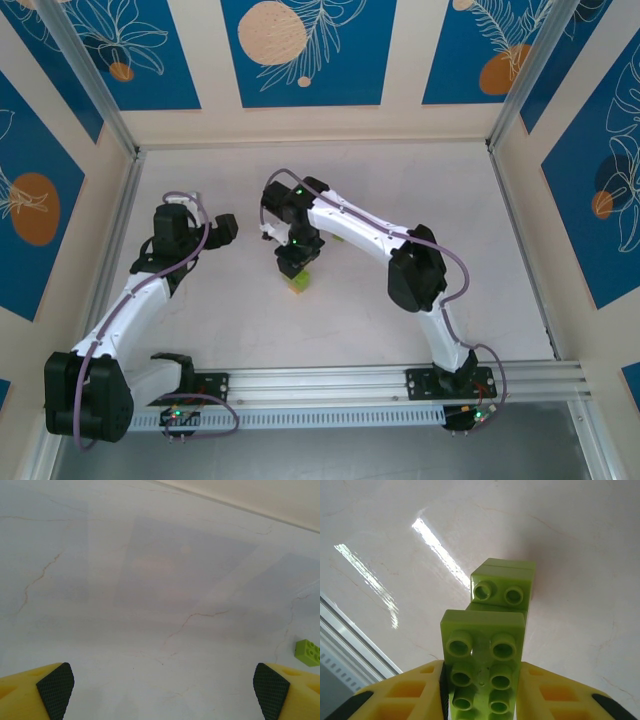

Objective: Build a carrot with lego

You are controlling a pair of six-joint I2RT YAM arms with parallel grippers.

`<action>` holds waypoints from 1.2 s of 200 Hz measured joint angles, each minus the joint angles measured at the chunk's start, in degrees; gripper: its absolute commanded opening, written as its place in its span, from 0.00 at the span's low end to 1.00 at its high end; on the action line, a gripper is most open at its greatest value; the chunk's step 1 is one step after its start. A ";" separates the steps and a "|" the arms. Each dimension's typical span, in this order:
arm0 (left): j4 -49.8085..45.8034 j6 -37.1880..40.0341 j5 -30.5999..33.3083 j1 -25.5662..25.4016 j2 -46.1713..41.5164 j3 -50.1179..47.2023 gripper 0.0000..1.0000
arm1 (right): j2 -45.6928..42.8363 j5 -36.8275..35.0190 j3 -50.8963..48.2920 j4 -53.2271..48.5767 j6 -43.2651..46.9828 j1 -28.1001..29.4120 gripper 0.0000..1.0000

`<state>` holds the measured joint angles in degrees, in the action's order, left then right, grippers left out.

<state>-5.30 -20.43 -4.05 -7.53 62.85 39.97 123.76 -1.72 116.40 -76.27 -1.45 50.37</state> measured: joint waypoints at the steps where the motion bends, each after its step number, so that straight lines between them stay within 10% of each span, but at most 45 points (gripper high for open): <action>1: 0.00 0.00 0.00 0.00 0.00 0.00 0.95 | 0.00 -0.02 0.02 -0.02 0.00 0.02 0.35; 240: 0.20 0.00 0.00 0.00 0.00 0.00 0.95 | 6.01 -2.36 9.46 -7.74 -1.97 0.37 0.36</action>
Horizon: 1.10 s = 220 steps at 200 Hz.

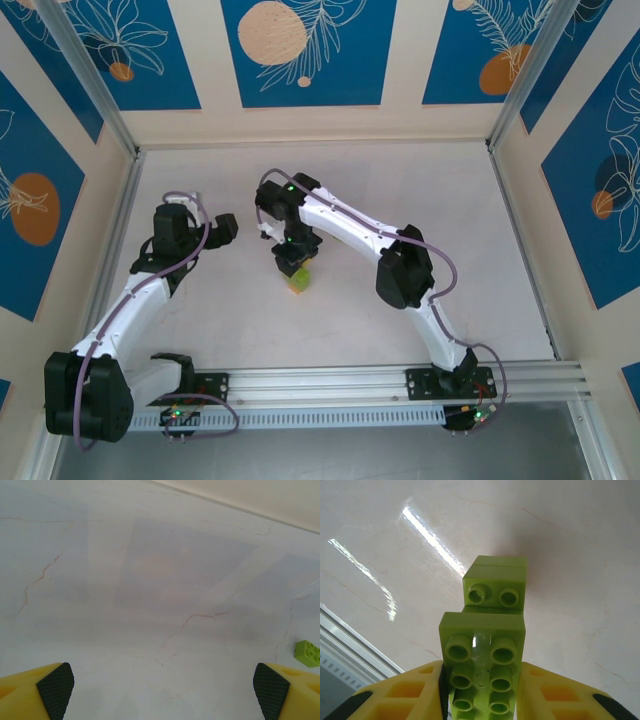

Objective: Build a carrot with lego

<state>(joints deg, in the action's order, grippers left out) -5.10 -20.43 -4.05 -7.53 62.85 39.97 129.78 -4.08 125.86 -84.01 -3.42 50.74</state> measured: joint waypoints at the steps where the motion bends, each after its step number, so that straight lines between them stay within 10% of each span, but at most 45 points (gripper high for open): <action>1: 0.00 0.00 -0.02 0.00 0.00 -0.02 0.95 | 0.02 0.00 0.04 -0.04 0.00 0.00 0.36; 220: 0.00 0.00 0.00 0.00 -0.02 0.00 0.95 | 2.01 -0.04 3.56 -1.51 -1.53 -1.14 0.35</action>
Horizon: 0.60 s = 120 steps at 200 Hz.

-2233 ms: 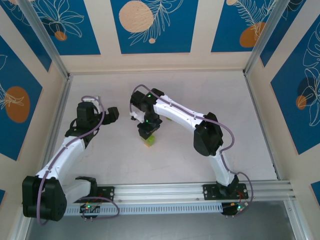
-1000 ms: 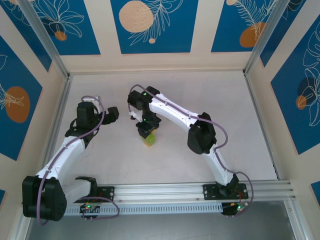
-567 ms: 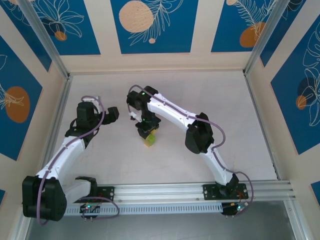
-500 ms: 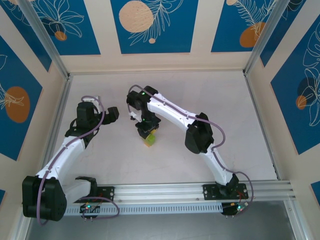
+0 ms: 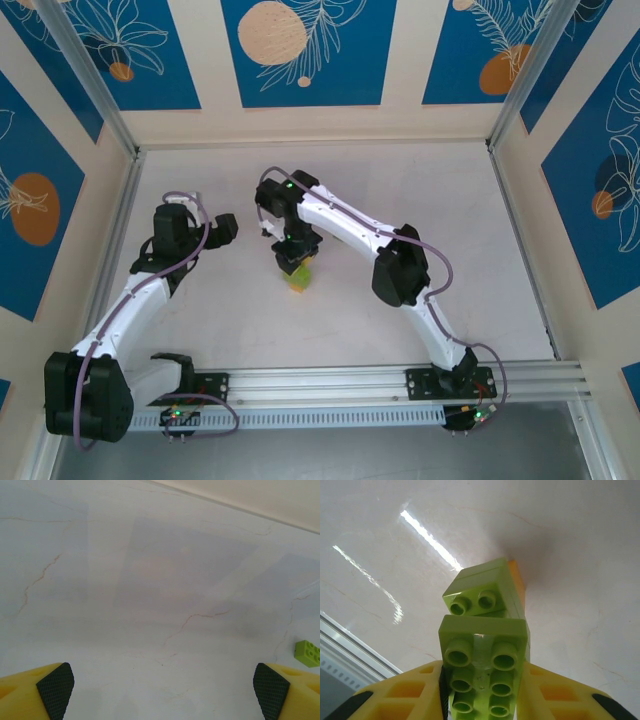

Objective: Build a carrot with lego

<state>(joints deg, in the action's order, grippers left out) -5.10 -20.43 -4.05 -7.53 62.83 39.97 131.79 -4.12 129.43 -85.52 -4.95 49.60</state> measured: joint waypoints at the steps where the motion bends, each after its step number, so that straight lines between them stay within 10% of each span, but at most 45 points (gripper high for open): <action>1: 0.00 0.00 0.00 0.00 0.02 0.00 0.95 | 0.00 0.00 0.00 0.02 0.00 0.00 0.35; 120: 0.00 0.00 -0.02 0.00 0.00 0.00 0.95 | -2.16 -1.66 -1.42 1.90 3.06 -0.13 0.35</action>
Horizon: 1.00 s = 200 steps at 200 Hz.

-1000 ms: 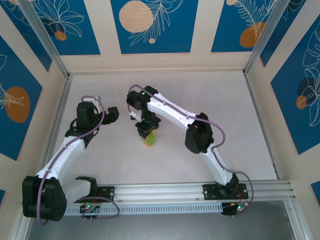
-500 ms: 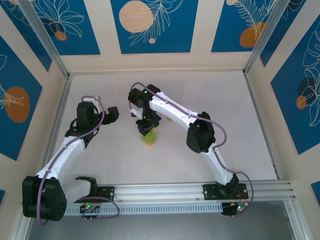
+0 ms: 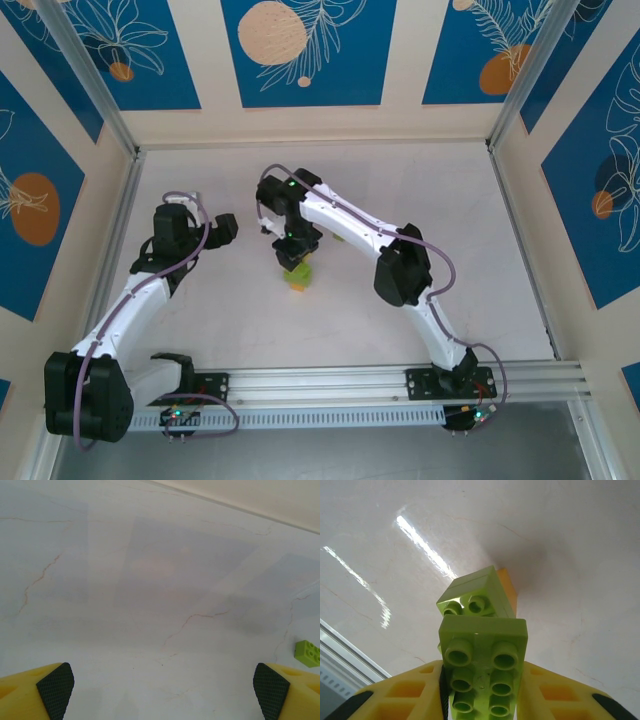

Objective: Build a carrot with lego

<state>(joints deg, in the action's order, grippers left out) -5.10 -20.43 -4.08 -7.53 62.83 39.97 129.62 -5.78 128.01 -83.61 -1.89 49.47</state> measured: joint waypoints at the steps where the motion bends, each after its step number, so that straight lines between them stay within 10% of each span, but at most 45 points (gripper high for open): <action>1: 0.00 0.00 0.00 0.00 0.00 0.00 0.95 | -0.07 0.00 -0.04 0.04 0.00 0.00 0.35; 53: 0.00 0.00 0.00 0.00 0.00 0.00 0.95 | -10.62 -0.50 -6.12 3.34 -1.11 -2.14 0.35; 102: -0.02 0.00 -0.02 0.00 -0.13 0.00 0.95 | -24.94 -2.75 -34.97 11.91 -6.88 -9.33 0.36; 200: -0.02 0.00 -0.42 0.00 -0.13 0.00 0.95 | -24.37 -3.78 -56.78 30.56 -15.17 -10.19 0.44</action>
<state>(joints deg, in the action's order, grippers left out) -5.13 -20.43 -4.49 -7.53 62.70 39.97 105.25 -9.56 71.22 -53.06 -17.06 39.29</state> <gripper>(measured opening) 0.950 0.421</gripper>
